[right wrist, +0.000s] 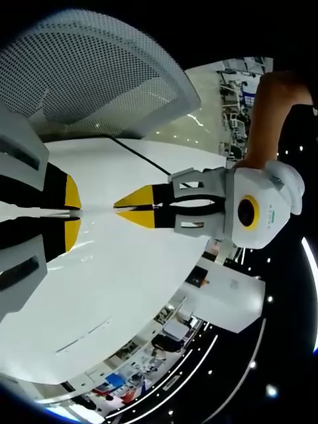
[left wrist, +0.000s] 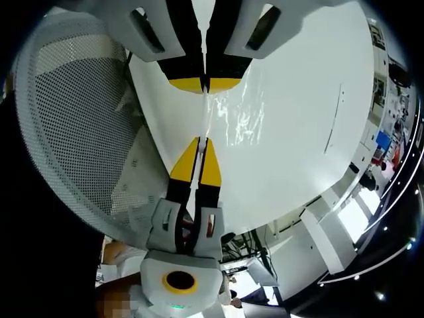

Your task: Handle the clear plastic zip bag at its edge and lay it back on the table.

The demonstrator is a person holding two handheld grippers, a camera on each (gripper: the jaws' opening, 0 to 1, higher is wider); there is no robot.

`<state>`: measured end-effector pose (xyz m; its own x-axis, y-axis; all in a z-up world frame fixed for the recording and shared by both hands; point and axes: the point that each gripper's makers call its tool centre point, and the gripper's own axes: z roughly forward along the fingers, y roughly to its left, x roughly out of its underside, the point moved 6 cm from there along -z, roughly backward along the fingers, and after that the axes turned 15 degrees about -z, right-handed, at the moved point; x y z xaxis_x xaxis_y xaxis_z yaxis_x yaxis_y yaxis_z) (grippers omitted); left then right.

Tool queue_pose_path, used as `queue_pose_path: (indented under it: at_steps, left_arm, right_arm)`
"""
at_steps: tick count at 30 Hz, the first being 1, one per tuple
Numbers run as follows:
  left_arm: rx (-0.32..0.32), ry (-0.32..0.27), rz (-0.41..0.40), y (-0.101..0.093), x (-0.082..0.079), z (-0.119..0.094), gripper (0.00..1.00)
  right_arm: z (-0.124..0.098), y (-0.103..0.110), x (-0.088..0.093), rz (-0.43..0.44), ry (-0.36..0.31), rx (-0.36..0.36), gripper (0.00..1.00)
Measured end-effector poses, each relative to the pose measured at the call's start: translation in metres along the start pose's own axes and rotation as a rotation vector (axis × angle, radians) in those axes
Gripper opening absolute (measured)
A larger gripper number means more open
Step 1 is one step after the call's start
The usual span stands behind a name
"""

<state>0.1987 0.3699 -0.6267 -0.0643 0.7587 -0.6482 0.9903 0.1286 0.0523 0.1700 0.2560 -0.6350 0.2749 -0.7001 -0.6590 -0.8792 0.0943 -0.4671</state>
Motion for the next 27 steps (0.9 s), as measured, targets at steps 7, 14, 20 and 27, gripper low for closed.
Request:
queue_pose_path:
  at_steps: [7,14,20,27]
  left_arm:
    - [0.0,-0.002,0.0,0.0,-0.0001,-0.0004,0.0]
    - [-0.002,-0.005,0.002,-0.0001,-0.0012,-0.0008,0.0]
    - [-0.001,-0.007,0.002,-0.0004,-0.0014,-0.0011,0.0]
    - [-0.002,-0.006,-0.002,-0.0006,-0.0001,-0.0021,0.0]
  right_arm:
    - [-0.0002,-0.0003,-0.0004,0.003,-0.001,0.003,0.0]
    - [-0.0008,-0.0011,-0.0004,0.006,0.0,0.007,0.0]
    - [-0.0016,-0.0008,-0.0001,0.008,0.0,0.009,0.0]
    - [-0.0025,0.0,0.0011,0.01,0.002,0.009,0.0]
